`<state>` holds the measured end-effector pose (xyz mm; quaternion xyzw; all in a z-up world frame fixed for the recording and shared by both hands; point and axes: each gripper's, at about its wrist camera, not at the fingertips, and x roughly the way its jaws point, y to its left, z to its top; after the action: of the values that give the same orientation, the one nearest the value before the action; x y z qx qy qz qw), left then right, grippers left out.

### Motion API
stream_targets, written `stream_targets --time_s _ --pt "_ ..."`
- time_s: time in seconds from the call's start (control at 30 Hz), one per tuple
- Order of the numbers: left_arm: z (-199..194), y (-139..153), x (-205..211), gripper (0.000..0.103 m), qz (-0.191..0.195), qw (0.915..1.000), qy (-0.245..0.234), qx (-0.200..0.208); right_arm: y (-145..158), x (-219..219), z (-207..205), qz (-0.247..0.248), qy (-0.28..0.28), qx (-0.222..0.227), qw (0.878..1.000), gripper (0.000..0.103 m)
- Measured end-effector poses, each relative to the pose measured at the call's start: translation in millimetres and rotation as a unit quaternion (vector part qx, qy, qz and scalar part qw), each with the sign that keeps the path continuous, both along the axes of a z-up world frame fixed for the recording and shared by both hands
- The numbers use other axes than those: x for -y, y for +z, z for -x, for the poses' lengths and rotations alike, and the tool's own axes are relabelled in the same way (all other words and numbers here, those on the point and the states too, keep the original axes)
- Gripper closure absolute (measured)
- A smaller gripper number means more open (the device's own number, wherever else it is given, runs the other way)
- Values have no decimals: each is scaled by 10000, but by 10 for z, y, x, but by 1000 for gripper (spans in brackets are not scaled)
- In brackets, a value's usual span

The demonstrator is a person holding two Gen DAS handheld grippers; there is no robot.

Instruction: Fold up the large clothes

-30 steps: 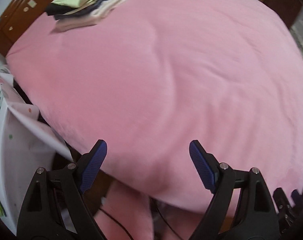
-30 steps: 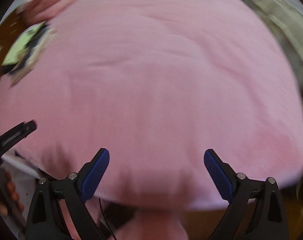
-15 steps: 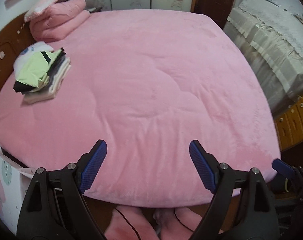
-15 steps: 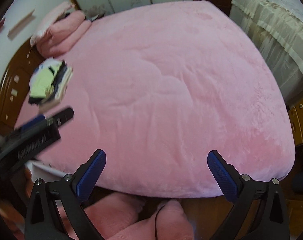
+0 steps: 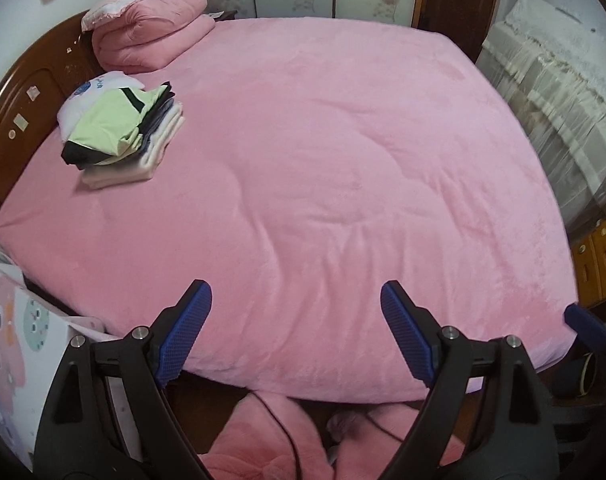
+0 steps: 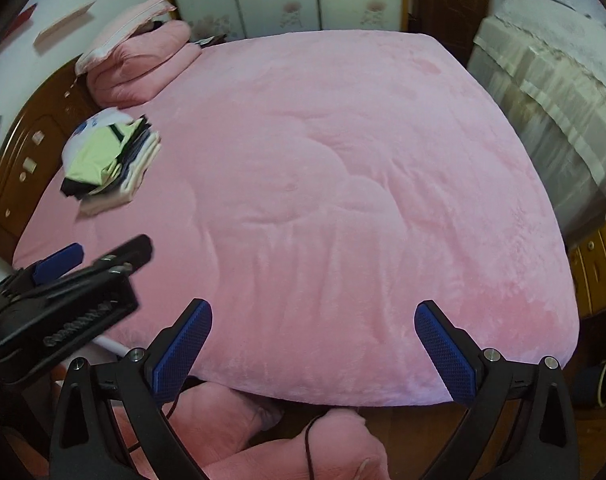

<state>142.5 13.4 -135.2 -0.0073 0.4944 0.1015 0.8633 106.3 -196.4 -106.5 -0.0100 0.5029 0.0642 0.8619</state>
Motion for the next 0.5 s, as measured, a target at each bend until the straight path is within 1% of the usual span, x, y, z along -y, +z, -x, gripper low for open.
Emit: stream_targets --time_s 0.1,0.23,0.33,0.5 --pt "-1 -7 -81 16 35 10000 17 65 30 -57 8 26 -19 7 10000 1" --pt "-18 -21 -158 15 14 10000 -4 92 54 -4 -27 -18 -180 15 9998 1" --pt "-16 -15 -136 14 -33 9999 -17 111 56 82 -63 -14 -379 49 9993 1" --pt "-28 -19 -53 12 -90 9997 -190 79 37 163 -48 8 -611 79 9981 1"
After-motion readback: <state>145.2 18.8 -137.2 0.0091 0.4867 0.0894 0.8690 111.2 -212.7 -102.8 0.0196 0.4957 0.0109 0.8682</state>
